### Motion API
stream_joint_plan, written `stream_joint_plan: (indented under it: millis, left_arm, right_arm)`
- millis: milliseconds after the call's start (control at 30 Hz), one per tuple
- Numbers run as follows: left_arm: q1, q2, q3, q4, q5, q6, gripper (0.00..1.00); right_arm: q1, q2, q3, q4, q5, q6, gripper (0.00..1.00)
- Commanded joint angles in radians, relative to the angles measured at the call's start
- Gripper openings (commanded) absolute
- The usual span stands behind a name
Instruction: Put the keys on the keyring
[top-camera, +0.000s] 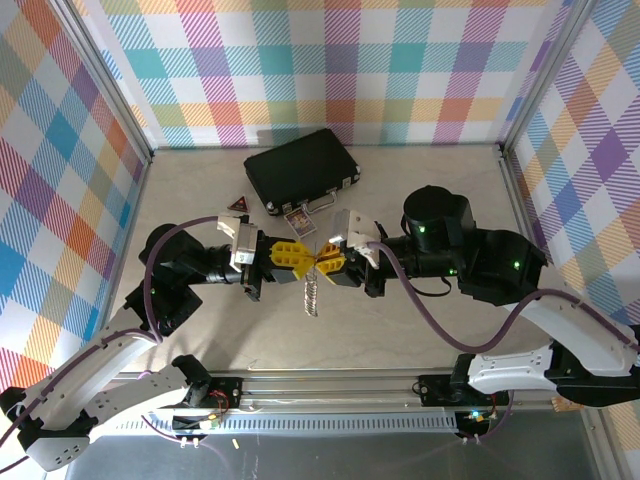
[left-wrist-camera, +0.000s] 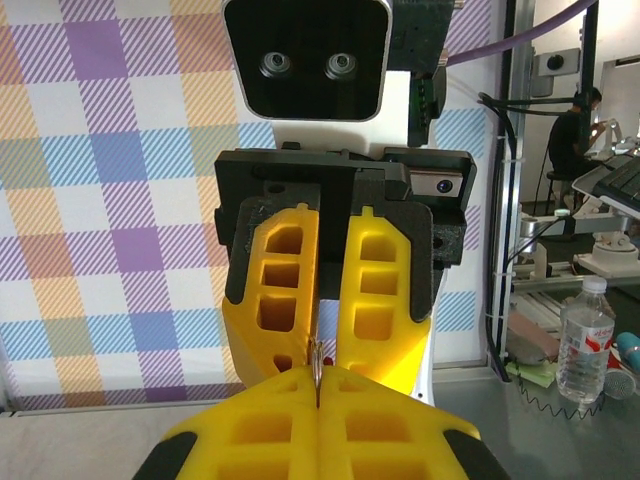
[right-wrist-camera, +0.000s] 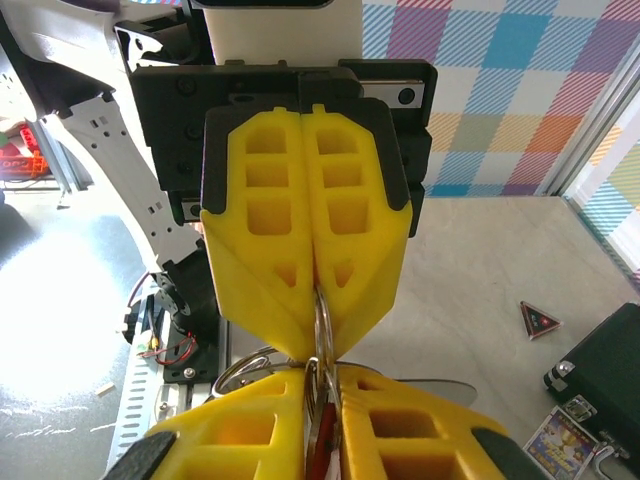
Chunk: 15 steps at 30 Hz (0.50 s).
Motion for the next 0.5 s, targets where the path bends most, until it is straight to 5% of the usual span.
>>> stream_joint_plan:
  millis: [0, 233, 467]
  left_arm:
    - [-0.009, -0.013, -0.006, 0.048, 0.019, 0.000, 0.00]
    - [-0.008, -0.011, -0.008, 0.044, 0.023, 0.000, 0.00]
    - [-0.008, -0.013, -0.010, 0.039, 0.021, 0.003, 0.00]
  right_arm:
    - [0.005, -0.016, -0.009, 0.051, -0.018, 0.009, 0.13]
    - [0.004, -0.030, -0.031, 0.085, 0.018, 0.019, 0.24]
    - [0.005, -0.047, -0.045, 0.112, 0.024, 0.023, 0.24]
